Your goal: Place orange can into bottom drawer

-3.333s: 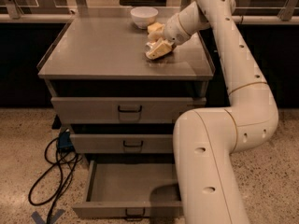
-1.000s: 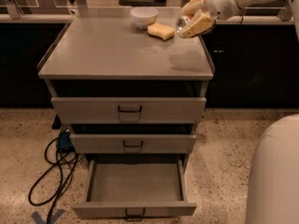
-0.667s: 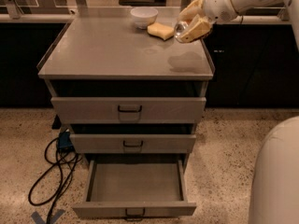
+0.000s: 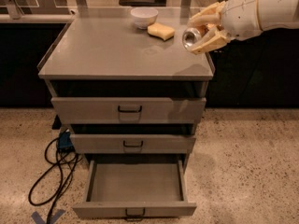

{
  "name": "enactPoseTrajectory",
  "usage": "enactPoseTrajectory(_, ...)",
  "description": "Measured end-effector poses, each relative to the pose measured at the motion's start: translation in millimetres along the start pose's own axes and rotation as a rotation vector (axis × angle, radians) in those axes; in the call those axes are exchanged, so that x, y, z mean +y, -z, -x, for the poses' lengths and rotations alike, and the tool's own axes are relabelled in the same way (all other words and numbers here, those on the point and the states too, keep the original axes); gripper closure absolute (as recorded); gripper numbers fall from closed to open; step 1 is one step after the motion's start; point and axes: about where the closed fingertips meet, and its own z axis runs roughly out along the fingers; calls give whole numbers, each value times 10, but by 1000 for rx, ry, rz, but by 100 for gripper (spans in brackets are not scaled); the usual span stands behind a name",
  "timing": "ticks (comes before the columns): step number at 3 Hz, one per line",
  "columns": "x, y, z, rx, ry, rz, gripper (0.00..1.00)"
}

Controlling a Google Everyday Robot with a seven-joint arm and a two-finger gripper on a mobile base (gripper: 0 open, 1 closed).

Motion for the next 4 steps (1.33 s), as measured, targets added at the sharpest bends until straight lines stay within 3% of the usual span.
enactPoseTrajectory(1,11,-5,6,0,2,2,100)
enactPoseTrajectory(2,432,-102,79,-37,13,70,100)
enactPoseTrajectory(3,1118,-101,480,-180,11,124,100)
enactPoseTrajectory(4,1861,-71,775,-319,-71,181,100)
